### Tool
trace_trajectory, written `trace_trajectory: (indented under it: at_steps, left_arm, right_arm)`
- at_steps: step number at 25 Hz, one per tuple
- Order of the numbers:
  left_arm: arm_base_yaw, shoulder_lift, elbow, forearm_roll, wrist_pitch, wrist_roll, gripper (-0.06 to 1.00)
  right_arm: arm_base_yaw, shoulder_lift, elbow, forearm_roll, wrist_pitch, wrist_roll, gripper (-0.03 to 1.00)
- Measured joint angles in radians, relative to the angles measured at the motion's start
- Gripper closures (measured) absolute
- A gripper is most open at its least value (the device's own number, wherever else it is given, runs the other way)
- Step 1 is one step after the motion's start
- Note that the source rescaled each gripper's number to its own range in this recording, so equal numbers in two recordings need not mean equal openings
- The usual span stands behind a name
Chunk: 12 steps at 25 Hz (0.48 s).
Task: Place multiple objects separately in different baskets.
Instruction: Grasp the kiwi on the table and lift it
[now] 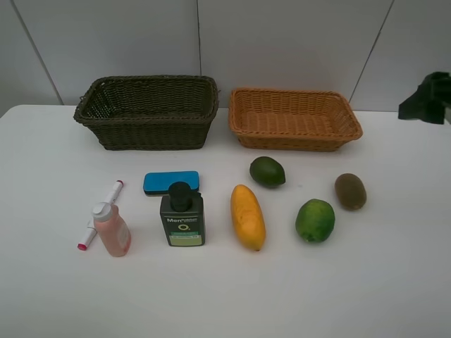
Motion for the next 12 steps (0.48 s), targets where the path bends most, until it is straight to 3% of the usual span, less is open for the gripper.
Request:
trace_trajectory:
  at_steps: [12]
  left_arm:
    - [0.000, 0.000, 0.000, 0.000, 0.000, 0.000, -0.06]
  right_arm:
    - [0.000, 0.443, -0.029, 0.012, -0.141, -0.001, -0.03]
